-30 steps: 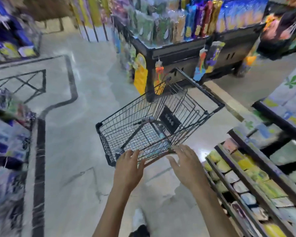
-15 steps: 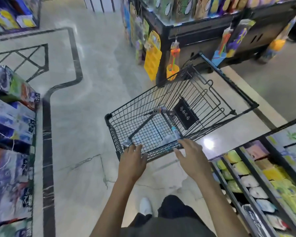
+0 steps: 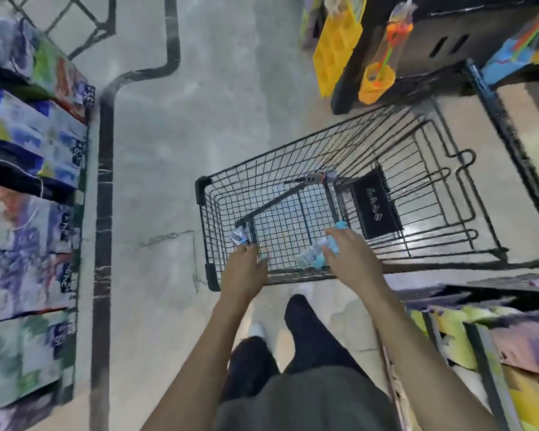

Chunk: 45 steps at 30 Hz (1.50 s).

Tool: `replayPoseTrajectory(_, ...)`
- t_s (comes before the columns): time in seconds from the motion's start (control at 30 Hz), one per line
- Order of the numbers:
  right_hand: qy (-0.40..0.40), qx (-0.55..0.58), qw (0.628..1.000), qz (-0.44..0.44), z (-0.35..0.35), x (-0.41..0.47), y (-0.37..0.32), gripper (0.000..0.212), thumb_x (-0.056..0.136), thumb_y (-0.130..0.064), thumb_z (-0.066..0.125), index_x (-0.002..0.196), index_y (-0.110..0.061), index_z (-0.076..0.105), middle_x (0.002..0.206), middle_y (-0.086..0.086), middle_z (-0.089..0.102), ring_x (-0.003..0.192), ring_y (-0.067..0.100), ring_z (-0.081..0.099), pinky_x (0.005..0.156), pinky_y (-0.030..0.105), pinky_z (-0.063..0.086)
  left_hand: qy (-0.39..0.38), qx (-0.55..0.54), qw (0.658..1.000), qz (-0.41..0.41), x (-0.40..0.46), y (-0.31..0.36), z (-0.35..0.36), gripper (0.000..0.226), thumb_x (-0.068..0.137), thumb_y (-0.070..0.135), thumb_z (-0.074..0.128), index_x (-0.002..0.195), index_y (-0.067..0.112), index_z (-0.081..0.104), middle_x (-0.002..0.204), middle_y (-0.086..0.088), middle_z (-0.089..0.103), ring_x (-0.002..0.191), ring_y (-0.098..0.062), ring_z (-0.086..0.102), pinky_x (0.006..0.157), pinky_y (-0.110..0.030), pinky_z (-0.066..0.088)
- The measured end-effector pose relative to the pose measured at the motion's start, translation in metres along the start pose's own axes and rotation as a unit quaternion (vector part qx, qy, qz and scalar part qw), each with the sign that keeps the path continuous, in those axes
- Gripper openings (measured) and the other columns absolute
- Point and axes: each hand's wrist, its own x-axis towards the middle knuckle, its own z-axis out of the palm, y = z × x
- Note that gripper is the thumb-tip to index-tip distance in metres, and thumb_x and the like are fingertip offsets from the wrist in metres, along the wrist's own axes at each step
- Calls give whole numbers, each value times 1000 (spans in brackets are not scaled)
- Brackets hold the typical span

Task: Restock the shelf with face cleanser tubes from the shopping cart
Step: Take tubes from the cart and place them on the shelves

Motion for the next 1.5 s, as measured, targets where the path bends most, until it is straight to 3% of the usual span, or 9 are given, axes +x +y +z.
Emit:
replayPoseTrajectory(0.37, -163, -130, 978, -19, 94, 153, 76, 39, 96, -24, 64, 134, -21, 58, 130, 7, 64, 118, 30, 59, 108, 54, 43, -32, -167, 958, -232, 108, -43, 95, 23, 96, 25, 63, 113, 10, 62, 95, -4, 61, 89, -27, 64, 62, -27, 38)
replayPoseTrajectory(0.53, -224, -183, 956, -52, 163, 202, 126, 39, 92, -19, 65, 131, -16, 61, 124, 11, 64, 116, 33, 59, 101, 52, 49, -43, -238, 919, -310, 165, -89, 158, 29, 86, 23, 68, 112, 15, 61, 99, -5, 71, 90, -24, 69, 82, -43, 59)
replayPoseTrajectory(0.7, -250, -231, 935, -102, 221, 243, 152, 48, 82, -6, 70, 129, -16, 63, 119, 15, 66, 110, 34, 62, 89, 45, 56, -11, -284, 883, -373, 202, -122, 210, 32, 86, 16, 69, 112, 12, 52, 105, -9, 68, 90, -27, 70, 81, -46, 63)
replayPoseTrajectory(0.87, -256, -280, 904, -196, 250, 262, 178, 52, 76, -6, 76, 127, -14, 67, 103, 17, 64, 101, 40, 60, 83, 44, 49, 34, -313, 854, -413, 217, -128, 232, 37, 88, 5, 74, 104, 16, 42, 94, -2, 60, 84, -21, 67, 75, -36, 62)
replayPoseTrajectory(1.07, -236, -295, 893, -246, 257, 276, 184, 50, 92, -18, 71, 139, -16, 56, 114, 18, 60, 107, 36, 57, 70, 37, 37, 59, -326, 841, -427, 224, -137, 242, 42, 83, 1, 75, 115, 11, 48, 107, -7, 63, 91, -21, 67, 78, -38, 62)
replayPoseTrajectory(1.2, -248, -204, 927, -196, 245, 270, 183, 53, 92, -21, 72, 143, -18, 56, 115, 11, 63, 103, 29, 58, 81, 42, 52, 18, -357, 820, -447, 224, -135, 231, 45, 81, 2, 78, 112, 13, 46, 106, -6, 61, 94, -23, 66, 80, -42, 61)
replayPoseTrajectory(1.33, -253, 66, 965, 21, 226, 253, 160, 52, 94, -27, 72, 144, -26, 56, 119, -1, 65, 101, 20, 64, 88, 39, 55, -36, -407, 800, -440, 215, -121, 212, 51, 81, -3, 74, 121, 11, 46, 106, -5, 61, 101, -26, 65, 92, -49, 58)
replayPoseTrajectory(1.4, -225, 245, 933, 139, 211, 243, 145, 42, 96, -25, 70, 138, -26, 61, 116, -6, 68, 105, 19, 66, 93, 36, 54, -62, -434, 796, -417, 208, -107, 195, 56, 81, -7, 71, 127, 10, 44, 115, -10, 63, 105, -27, 67, 95, -50, 58)
replayPoseTrajectory(1.5, -195, 464, 831, 235, 186, 226, 124, 36, 103, -20, 58, 139, -17, 60, 125, 10, 71, 108, 31, 71, 91, 44, 59, -92, -456, 804, -369, 194, -79, 161, 61, 80, -6, 71, 130, 12, 42, 123, -13, 63, 111, -31, 66, 98, -47, 54)
